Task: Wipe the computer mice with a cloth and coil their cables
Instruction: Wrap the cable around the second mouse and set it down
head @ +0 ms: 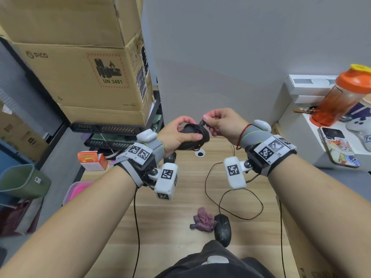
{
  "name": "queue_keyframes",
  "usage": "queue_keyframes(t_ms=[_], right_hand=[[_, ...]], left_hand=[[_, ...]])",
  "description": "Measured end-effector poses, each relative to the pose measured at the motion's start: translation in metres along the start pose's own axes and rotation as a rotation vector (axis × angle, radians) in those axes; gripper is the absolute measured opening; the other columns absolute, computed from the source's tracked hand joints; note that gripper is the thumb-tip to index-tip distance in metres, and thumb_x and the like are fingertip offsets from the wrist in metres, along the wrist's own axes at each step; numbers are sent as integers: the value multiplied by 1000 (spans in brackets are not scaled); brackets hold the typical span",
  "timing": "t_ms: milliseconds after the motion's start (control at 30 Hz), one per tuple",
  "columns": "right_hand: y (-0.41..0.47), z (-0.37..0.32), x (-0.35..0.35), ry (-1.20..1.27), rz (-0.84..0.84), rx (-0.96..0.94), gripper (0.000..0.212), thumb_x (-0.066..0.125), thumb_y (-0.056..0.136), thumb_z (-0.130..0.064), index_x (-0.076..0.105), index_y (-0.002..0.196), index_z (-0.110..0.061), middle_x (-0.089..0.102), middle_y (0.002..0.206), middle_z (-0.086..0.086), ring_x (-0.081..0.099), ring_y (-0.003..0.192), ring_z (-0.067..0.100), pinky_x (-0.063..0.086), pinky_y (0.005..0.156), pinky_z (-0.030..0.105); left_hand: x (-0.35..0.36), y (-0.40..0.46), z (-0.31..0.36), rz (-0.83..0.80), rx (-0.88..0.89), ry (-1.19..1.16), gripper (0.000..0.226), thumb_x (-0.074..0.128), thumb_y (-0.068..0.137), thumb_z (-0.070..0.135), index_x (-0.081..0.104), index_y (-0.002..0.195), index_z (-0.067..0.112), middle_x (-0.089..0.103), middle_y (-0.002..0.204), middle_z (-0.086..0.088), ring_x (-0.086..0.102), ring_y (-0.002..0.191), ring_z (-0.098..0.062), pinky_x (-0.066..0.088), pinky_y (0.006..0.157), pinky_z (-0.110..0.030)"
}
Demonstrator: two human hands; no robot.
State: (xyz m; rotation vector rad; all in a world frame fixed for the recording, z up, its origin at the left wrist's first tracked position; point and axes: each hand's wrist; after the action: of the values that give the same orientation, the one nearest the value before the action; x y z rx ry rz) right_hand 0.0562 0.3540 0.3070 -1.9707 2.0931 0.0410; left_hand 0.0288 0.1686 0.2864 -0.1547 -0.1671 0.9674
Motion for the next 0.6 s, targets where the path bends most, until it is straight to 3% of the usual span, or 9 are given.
queue_keyframes(t_ms=[133, 233, 367, 500, 600], right_hand=[[6, -1, -6, 79, 77, -8, 13, 57, 97, -11, 58, 84, -7, 54, 73, 9, 48, 45, 8, 44, 47, 18], [10, 2, -3, 50, 117, -15, 13, 59, 96, -12, 57, 83, -8, 51, 67, 8, 48, 47, 11, 44, 47, 20], [14, 8, 3, 9, 106, -7, 14, 61, 95, -15, 60, 82, -10, 53, 64, 6, 48, 47, 9, 45, 47, 20], [14, 12, 4, -240, 60, 58, 27, 57, 94, -43, 65, 91, -18, 65, 83, -2, 52, 68, 15, 46, 67, 29], [8, 16, 4, -79, 1, 232, 48, 47, 93, -60, 61, 110, -18, 64, 90, -3, 59, 68, 16, 54, 73, 34]], left_hand=[[8, -3, -4, -104, -30, 46, 36, 75, 81, -1, 57, 104, 19, 67, 94, -14, 64, 79, -29, 56, 80, -44], [11, -3, -4, -152, -40, 66, 41, 74, 79, -6, 53, 106, 17, 68, 90, -10, 65, 74, -27, 59, 72, -40], [10, -1, -7, -101, -97, 134, 63, 79, 75, -4, 46, 124, 17, 70, 101, -7, 67, 85, -26, 56, 85, -45], [12, 1, -13, -57, -121, -12, 63, 70, 81, -10, 46, 136, 10, 69, 115, -10, 67, 98, -23, 56, 88, -37], [12, 2, -15, 39, -130, -199, 49, 61, 87, -9, 52, 134, 1, 65, 125, -19, 66, 101, -25, 54, 90, -34]])
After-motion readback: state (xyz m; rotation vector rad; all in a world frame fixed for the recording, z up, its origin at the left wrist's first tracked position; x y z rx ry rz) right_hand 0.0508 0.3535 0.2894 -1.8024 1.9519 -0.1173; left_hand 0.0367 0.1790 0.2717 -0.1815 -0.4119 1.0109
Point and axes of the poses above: each hand's wrist, its own y-axis towards the middle knuckle, its own x-axis out of the palm, z = x × y
